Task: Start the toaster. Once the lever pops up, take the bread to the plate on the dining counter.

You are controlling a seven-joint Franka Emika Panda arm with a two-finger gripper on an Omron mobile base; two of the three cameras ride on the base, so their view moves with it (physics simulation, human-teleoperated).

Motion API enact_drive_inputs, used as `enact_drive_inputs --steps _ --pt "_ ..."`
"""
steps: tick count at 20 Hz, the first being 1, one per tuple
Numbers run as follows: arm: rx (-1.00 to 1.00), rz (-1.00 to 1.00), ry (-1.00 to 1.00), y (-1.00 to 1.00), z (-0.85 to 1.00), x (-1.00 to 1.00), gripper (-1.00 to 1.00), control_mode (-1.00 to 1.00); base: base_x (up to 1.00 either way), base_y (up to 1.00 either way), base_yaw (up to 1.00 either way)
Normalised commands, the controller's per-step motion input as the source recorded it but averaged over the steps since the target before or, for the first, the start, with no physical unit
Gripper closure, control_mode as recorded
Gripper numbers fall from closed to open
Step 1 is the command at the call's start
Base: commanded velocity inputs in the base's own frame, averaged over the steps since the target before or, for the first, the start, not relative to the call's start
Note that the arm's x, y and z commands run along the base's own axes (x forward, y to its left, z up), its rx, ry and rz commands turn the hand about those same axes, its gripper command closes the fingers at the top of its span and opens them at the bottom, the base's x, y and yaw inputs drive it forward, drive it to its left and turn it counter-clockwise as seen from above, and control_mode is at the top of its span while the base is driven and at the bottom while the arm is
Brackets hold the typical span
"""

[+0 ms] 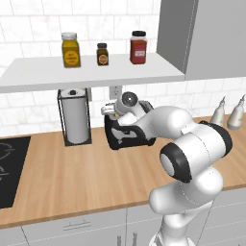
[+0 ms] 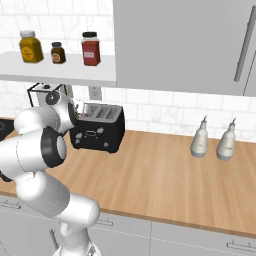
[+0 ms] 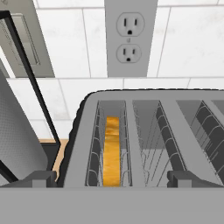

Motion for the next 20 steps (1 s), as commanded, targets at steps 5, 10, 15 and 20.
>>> enact_drive_inputs --steps 5,10,15,20 --pt "0.00 0.00 0.00 0.00 0.00 0.00 -1.00 -1.00 0.00 0.00 0.00" --pt "0.00 0.00 0.00 0.00 0.00 0.00 -1.00 -1.00 0.00 0.00 0.00" --pt "0.00 0.00 0.00 0.00 0.00 0.00 -1.00 -1.00 0.00 0.00 0.00" --pt "0.00 0.00 0.00 0.00 0.00 0.00 -1.00 -1.00 0.00 0.00 0.00"
